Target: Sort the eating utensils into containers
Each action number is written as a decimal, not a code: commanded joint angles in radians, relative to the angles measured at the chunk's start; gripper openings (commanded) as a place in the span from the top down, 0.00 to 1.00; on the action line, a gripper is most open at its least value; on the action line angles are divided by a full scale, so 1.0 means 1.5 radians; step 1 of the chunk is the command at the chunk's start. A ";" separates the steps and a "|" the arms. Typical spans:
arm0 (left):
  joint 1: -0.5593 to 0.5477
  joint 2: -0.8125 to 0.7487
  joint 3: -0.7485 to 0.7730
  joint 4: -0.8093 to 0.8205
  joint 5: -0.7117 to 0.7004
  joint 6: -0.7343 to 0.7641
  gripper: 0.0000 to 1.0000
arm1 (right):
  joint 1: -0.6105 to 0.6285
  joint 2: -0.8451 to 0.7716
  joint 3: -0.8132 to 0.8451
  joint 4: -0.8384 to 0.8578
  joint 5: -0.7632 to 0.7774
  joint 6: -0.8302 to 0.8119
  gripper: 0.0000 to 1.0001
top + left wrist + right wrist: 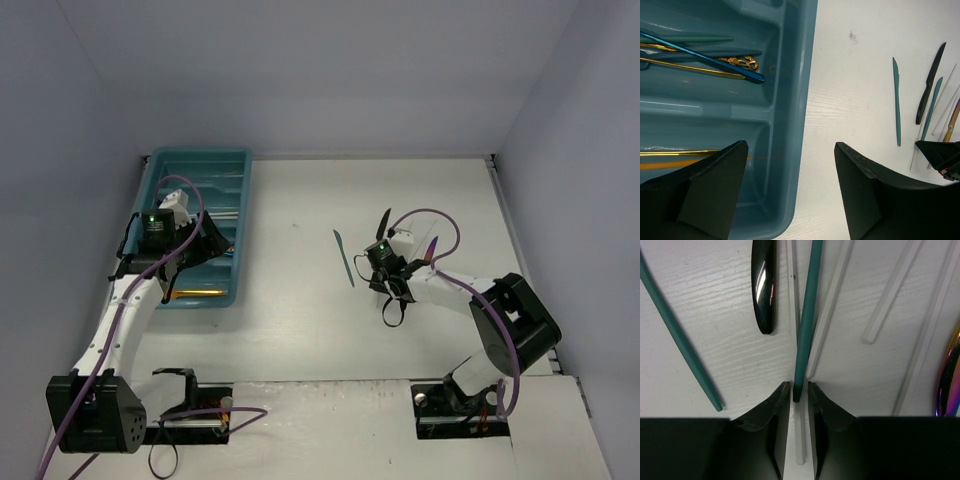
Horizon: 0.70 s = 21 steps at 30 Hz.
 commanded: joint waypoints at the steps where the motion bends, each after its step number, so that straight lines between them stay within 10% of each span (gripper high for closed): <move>1: 0.004 -0.001 0.026 0.040 0.018 0.005 0.33 | 0.007 0.006 -0.018 -0.019 -0.014 0.021 0.94; 21: 0.004 0.008 0.020 0.054 0.042 -0.002 0.33 | -0.005 -0.131 -0.019 -0.032 0.010 0.002 1.00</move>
